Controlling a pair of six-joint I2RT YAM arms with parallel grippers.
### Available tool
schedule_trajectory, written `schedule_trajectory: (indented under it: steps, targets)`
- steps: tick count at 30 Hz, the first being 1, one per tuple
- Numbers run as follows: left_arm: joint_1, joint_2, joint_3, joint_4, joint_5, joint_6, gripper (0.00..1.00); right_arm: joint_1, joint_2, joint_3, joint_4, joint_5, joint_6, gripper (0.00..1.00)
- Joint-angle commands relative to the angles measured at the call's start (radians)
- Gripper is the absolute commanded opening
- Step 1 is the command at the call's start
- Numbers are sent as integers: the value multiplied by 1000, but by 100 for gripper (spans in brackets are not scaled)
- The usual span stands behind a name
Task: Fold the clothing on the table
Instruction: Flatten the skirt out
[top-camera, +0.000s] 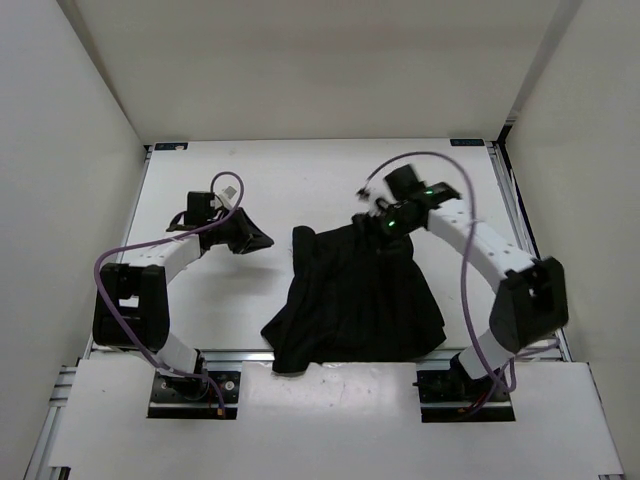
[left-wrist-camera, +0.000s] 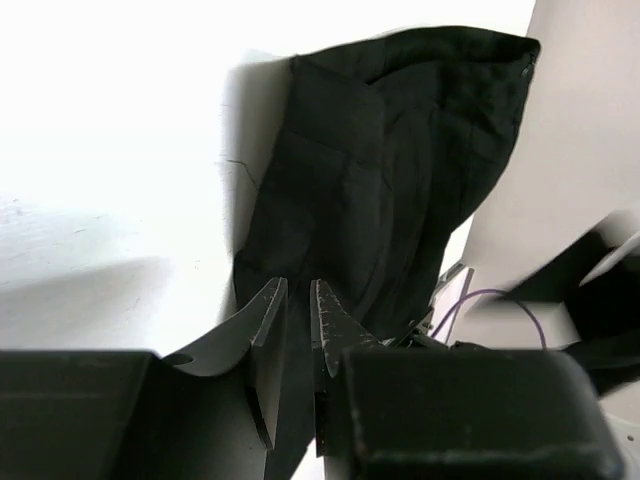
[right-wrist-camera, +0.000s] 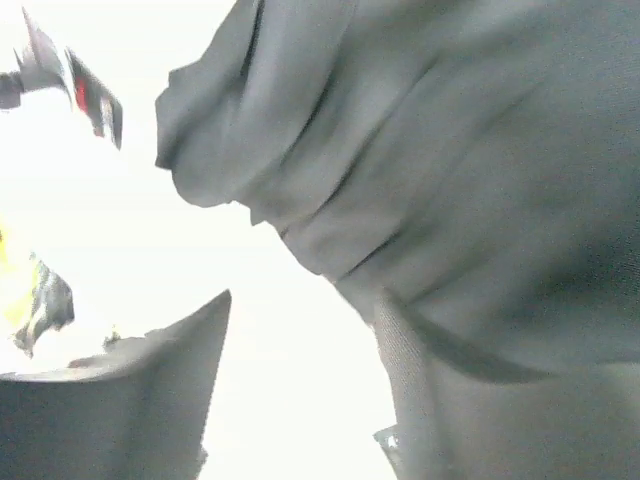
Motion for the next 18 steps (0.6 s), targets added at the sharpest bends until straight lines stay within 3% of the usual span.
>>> schedule_trajectory:
  steps: [1,4,8,10,18]
  targets:
    - [-10,-9,16,41,26,-12,26,-189,-119,44,184,124,57,77]
    - [-30,8,20,62,29,-30,27,-292,-105,50,292,145,30,81]
    - [-75,61,34,139,-40,-24,31,-367,9,184,217,159,-2,79]
    - [-96,109,66,144,-118,2,33,-369,53,227,180,165,-5,78]
    - [-93,228,96,306,-212,42,44,-340,-12,185,162,151,5,77]
